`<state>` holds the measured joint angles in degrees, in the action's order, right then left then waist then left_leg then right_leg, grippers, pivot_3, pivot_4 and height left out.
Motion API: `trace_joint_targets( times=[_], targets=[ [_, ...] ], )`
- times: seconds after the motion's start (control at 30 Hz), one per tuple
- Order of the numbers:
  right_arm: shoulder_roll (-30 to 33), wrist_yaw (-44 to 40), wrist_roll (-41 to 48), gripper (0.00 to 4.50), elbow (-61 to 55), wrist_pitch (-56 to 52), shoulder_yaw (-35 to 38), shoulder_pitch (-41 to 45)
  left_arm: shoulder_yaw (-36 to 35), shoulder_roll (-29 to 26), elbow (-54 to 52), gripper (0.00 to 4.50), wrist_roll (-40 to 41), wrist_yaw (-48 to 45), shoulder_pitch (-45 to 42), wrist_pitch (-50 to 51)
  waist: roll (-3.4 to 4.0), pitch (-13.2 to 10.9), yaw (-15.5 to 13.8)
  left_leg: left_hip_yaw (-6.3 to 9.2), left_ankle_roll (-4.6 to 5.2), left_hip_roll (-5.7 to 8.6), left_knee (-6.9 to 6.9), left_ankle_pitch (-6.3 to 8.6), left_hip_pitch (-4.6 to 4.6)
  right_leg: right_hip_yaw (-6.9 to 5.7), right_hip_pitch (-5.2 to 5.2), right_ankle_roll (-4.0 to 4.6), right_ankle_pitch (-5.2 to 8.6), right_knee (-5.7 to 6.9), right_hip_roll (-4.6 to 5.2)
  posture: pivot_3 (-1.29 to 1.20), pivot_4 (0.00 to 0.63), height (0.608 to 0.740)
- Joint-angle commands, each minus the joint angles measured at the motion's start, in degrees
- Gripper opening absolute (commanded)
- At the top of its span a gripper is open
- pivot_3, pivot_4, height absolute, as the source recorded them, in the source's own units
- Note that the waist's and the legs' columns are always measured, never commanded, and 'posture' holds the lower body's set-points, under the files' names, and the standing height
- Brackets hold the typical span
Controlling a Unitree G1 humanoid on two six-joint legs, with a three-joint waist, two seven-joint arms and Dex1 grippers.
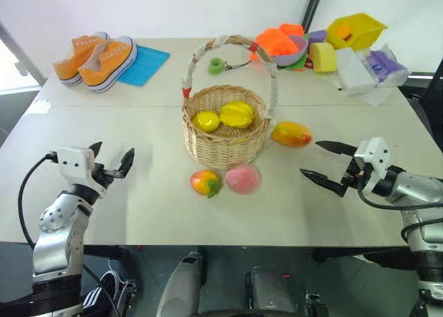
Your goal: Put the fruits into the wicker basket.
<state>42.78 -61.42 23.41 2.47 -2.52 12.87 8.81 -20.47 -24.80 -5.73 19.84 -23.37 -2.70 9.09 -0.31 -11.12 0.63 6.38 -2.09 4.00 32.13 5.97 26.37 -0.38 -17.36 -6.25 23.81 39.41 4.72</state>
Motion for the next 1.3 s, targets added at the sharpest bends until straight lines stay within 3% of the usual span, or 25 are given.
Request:
trace_joint_targets(
  times=[0.03, 0.47, 0.67, 0.87, 1.07, 1.3],
  targets=[
    [0.55, 0.02, 0.84, 4.43, -1.64, 0.73, 1.77, -0.59, -0.97, -0.58, -0.59, 4.50, -0.66, 0.17, -0.36, -2.32, 0.00, 0.00, 0.03, 0.00, 0.00, 0.00, 0.00, 0.00, 0.00, 0.00, 0.00, 0.00, 0.00, 0.00, 0.00, 0.00, 0.150, 0.740],
    [0.35, 0.30, 0.83, 4.43, -1.81, 1.33, 1.56, -1.03, 0.43, -1.41, -1.02, 4.50, -0.29, -3.76, 0.54, -2.71, 0.00, 0.00, 0.03, -0.01, 0.00, 0.00, 0.00, 0.00, 0.00, 0.00, 0.01, 0.00, 0.00, 0.00, 0.00, 0.00, 0.150, 0.740],
    [0.75, -0.44, 1.08, 4.43, -1.83, 1.78, 1.82, -1.25, 1.14, -2.99, -3.97, 4.50, 0.91, -10.00, 3.17, -5.85, 0.00, 0.00, 0.05, -0.01, 0.00, 0.00, -0.01, 0.00, 0.00, 0.00, 0.01, 0.00, 0.00, 0.00, 0.00, 0.00, 0.150, 0.740],
    [3.12, -5.22, 4.10, 4.43, -8.27, -1.57, 0.85, -3.74, 10.64, -7.36, -12.44, 4.50, 2.16, -22.57, 6.06, -5.59, 0.02, 0.00, -0.33, -0.01, 0.00, 0.01, -0.01, 0.01, 0.01, 0.06, -0.03, 0.01, 0.00, -0.06, 0.04, 0.00, 0.150, 0.740],
    [2.76, -4.60, 3.12, 4.43, -10.44, -1.89, 0.27, -5.53, 18.27, -8.56, -13.18, 4.50, -0.16, -26.64, 4.15, -5.36, 0.01, 0.01, -0.07, -0.01, 0.01, -0.03, -0.02, 0.03, 0.00, 0.07, -0.04, 0.03, 0.01, -0.12, 0.10, 0.00, 0.150, 0.740],
    [3.47, -4.30, 3.58, 4.43, -13.93, -3.10, -0.18, -7.51, 23.18, -7.25, -7.86, 4.50, -5.97, -24.34, -4.05, -5.02, 0.01, 0.01, -0.16, 0.01, 0.04, -0.03, -0.01, 0.04, 0.02, -0.01, -0.02, 0.02, 0.00, -0.15, 0.00, 0.00, 0.150, 0.740]
  ],
)
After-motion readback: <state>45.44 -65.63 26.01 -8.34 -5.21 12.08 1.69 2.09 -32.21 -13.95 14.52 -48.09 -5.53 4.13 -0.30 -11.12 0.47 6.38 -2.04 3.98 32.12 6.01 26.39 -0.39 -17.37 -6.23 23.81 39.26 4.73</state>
